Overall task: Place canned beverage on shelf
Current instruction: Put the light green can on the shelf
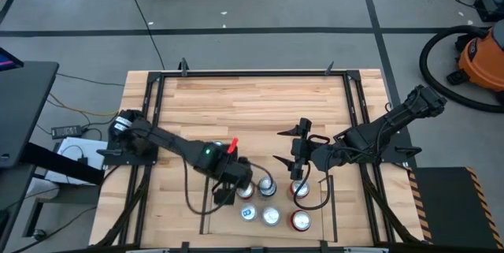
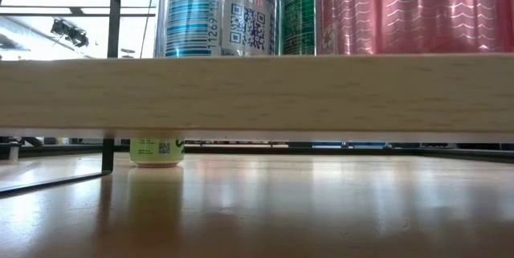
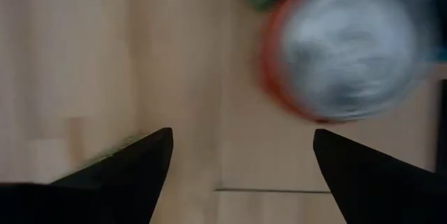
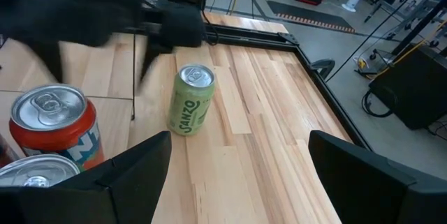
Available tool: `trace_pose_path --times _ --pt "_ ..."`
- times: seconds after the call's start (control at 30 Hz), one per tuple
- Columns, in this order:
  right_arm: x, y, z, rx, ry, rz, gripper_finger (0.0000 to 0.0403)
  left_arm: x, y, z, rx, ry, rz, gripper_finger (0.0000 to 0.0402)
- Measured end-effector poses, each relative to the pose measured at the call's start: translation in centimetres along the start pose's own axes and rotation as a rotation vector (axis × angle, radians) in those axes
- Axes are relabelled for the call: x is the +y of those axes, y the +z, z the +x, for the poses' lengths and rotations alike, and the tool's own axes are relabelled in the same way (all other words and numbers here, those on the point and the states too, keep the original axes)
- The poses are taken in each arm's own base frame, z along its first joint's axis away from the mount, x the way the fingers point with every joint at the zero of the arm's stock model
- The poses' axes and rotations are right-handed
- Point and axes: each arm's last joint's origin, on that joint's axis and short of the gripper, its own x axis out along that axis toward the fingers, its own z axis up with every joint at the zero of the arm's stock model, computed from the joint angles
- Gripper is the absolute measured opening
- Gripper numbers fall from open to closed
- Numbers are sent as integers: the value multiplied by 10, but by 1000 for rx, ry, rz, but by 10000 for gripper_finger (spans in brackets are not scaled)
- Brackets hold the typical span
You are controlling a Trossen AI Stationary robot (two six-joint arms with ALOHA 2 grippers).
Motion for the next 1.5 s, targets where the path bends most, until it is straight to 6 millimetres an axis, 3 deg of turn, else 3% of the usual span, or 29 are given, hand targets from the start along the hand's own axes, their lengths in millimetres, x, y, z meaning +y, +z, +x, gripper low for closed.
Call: trace_pose_path --times 0.33,0.77,1.17,1.5 --pt "2 -1 -1 5 28 4 349 48 5 -1 55 85 24 357" --pt "10 -2 -10 -16 -11 -37 349 85 -28 -4 53 157 -34 357" --pt "10 -1 -9 -23 -8 -32 349 114 -51 31 138 133 -124 357" --pt "10 0 -9 -24 -7 -33 349 121 -64 41 224 88 -154 357"
